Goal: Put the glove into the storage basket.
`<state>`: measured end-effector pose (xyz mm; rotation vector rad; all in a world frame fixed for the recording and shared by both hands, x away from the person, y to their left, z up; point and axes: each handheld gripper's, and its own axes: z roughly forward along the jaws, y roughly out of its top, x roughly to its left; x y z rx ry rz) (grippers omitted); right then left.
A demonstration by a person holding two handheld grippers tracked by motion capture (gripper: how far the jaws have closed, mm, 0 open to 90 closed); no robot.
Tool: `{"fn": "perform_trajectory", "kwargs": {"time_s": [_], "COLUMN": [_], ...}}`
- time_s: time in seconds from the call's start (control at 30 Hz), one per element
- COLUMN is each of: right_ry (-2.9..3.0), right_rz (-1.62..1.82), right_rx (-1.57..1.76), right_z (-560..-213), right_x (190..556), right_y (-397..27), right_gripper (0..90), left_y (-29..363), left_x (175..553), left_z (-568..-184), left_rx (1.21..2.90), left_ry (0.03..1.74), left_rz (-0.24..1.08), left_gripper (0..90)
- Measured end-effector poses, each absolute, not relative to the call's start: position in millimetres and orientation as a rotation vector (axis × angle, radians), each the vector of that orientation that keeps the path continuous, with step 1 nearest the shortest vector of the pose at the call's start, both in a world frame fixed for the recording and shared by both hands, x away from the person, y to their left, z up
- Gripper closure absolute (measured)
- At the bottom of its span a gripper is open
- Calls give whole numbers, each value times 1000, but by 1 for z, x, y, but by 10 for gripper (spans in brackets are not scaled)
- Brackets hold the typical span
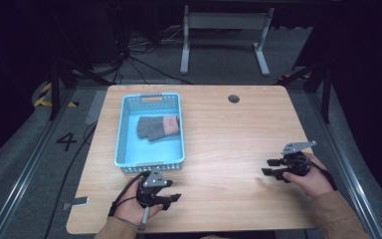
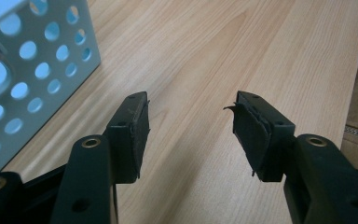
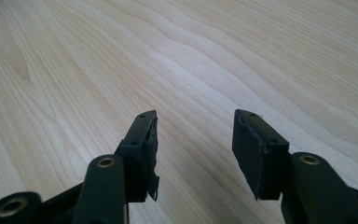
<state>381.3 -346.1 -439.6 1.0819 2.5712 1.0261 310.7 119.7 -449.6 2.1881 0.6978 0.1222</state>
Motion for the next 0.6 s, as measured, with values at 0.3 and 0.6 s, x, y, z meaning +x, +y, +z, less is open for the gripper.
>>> {"fn": "perform_trajectory", "kwargs": {"time_s": [0.3,0.6], "right_ry": [2549,2543], "right_rz": [1035,1028], "right_rx": [1069,1075], "right_z": [-445,-448], "right_x": [382,383], "right_y": [-348,-348], "right_gripper": [511,498], "left_y": [119,122], "left_x": [319,323], "left_z": [-465,-466], "left_rx": [2191,2177], "left_ry": [781,813], "left_rz": [101,104], "left_gripper": [461,443]}}
